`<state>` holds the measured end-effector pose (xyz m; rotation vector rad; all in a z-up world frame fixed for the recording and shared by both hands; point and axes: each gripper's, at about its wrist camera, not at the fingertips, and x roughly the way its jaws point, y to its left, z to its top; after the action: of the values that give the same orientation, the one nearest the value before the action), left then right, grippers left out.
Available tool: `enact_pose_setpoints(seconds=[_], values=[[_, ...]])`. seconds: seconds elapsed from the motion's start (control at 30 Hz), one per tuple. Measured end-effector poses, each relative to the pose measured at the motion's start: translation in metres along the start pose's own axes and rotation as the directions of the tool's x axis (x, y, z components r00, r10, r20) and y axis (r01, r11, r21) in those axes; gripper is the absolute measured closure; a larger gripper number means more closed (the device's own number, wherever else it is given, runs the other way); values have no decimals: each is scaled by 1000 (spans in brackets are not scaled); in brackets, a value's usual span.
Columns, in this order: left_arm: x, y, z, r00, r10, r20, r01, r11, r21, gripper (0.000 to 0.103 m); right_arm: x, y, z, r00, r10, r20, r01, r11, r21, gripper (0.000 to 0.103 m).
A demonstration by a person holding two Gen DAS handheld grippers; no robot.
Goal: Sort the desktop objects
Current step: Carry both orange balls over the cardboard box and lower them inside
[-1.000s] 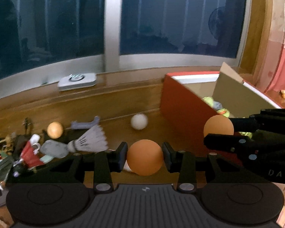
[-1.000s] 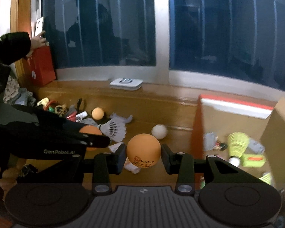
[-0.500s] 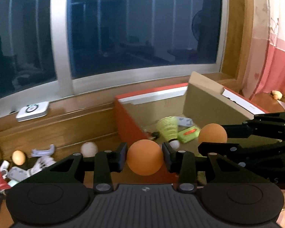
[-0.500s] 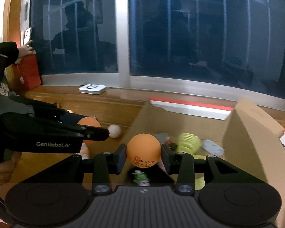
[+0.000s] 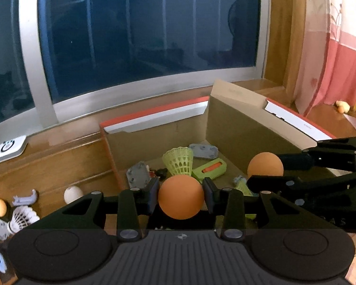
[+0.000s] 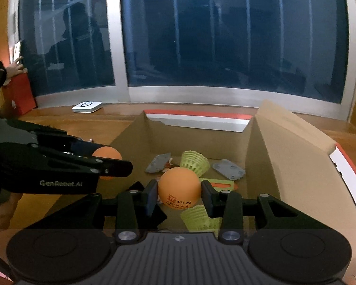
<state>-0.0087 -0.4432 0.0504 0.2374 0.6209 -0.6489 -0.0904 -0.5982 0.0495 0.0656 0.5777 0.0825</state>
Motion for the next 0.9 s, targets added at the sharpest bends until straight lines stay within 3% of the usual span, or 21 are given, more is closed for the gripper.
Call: enact_pose_setpoints(seconds=[0.43, 0.6, 0.9], values=[[44, 3, 12, 999, -19, -36, 18, 1000, -9, 63, 54, -19, 14, 997, -12, -79, 16, 999, 48, 61], [57, 7, 15, 995, -50, -87, 45, 997, -58, 63, 61, -26, 14, 991, -16, -133, 26, 997, 75, 61], [66, -6, 19, 989, -99, -107, 99, 995, -8, 63, 62, -34, 9, 978, -103, -183, 121, 989, 90, 61]])
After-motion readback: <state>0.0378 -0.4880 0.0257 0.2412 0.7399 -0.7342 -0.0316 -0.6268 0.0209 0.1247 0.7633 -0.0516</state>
